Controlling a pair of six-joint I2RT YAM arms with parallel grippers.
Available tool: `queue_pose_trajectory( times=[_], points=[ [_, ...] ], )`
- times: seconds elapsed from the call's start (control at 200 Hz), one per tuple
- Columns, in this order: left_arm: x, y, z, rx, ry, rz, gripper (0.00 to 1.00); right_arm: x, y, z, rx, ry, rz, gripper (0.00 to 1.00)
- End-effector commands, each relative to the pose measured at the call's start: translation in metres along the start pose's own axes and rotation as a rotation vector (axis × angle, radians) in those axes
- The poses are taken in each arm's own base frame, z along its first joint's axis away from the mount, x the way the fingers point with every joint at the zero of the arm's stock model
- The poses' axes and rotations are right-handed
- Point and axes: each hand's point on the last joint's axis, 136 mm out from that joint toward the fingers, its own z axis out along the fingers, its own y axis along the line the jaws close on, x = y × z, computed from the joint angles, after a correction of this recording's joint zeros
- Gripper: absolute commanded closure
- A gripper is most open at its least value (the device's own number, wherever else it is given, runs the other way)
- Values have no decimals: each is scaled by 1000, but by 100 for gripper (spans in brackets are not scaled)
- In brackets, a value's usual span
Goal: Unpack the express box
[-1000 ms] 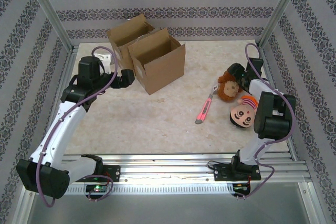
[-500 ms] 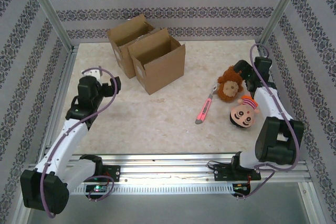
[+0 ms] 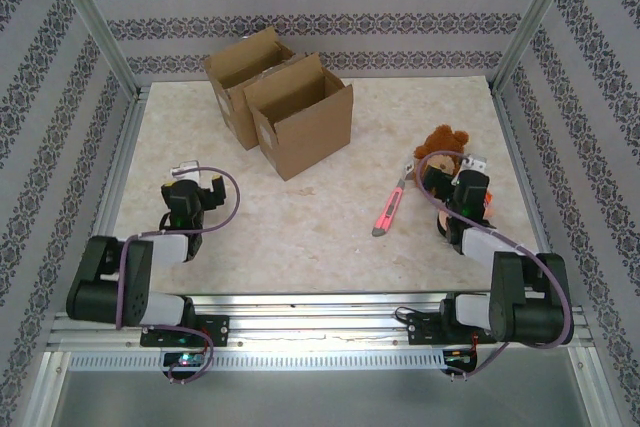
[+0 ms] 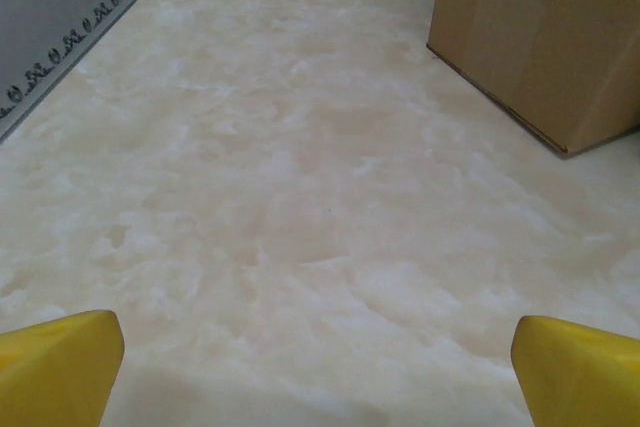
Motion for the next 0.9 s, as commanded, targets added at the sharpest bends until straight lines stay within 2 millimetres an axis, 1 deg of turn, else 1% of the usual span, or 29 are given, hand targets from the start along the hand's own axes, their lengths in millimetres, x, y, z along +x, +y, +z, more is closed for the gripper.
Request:
queue_pose_trajectory(
  times=[0.0,0.03,0.06,0.09,0.13,0.19,0.24,0.34,0.42,0.425,0.43,0.435,0.49,0.545,0.58,0.68,0.729,0.754,0.764,0.769,0.784,0.829,0.869,0.894],
  points=[
    [-29,-1,5,61,-165,-33,0,-64,27,-13,-114,-296,-70,2],
    [-23,1,8,57,-163,-46,0,-65,27,-13,-116,-299,-70,2],
    [-20,-1,11,76,-174,-45,0,-64,28,-13,-119,-295,-73,2],
    [-23,-5,11,100,-199,-35,0,-64,28,-13,-120,-296,-74,2],
    [-21,-8,10,119,-172,-29,0,-63,28,-14,-121,-293,-75,2],
    [-18,-9,15,119,-131,-26,0,-60,27,-15,-115,-278,-78,2],
    [-20,-16,18,156,-137,-7,0,-55,25,-19,-98,-268,-84,2],
    [-18,-34,24,250,-78,43,0,-39,18,-25,-67,-242,-104,2],
    [-17,-36,26,254,-58,47,0,-18,11,-24,-56,-206,-75,2],
    [-16,-36,26,254,-56,47,0,-14,10,-23,-55,-197,-74,2],
    [-16,-35,27,252,-57,47,0,-19,11,-24,-61,-217,-71,2],
    [-17,-35,26,252,-59,46,0,-14,10,-23,-60,-203,-70,2],
    [-17,-35,26,252,-66,45,0,-18,19,-25,-100,-246,-103,2],
    [-17,-35,26,251,-65,45,0,-17,19,-18,-86,-219,-128,2],
    [-17,-35,26,251,-63,47,0,-15,23,-12,-103,-208,-143,2],
    [-17,-35,26,253,-60,48,0,2,36,11,-157,-167,-185,2],
    [-17,-36,26,256,-60,49,0,-3,46,18,-198,-178,-199,2],
    [-17,-36,26,257,-61,50,0,-2,45,21,-185,-134,-201,2],
    [-17,-36,26,256,-62,50,0,4,43,22,-178,-101,-201,2],
    [-17,-36,26,256,-61,50,0,-1,44,24,-178,-103,-200,2],
    [-18,-37,26,260,-62,50,0,-2,44,27,-179,-77,-200,2],
    [-17,-37,26,260,-60,52,0,2,47,29,-181,-73,-213,2],
    [-17,-37,26,261,-60,52,0,-3,49,29,-190,-109,-206,2],
    [-17,-37,26,261,-60,53,0,-1,48,29,-190,-94,-205,2]
  ],
)
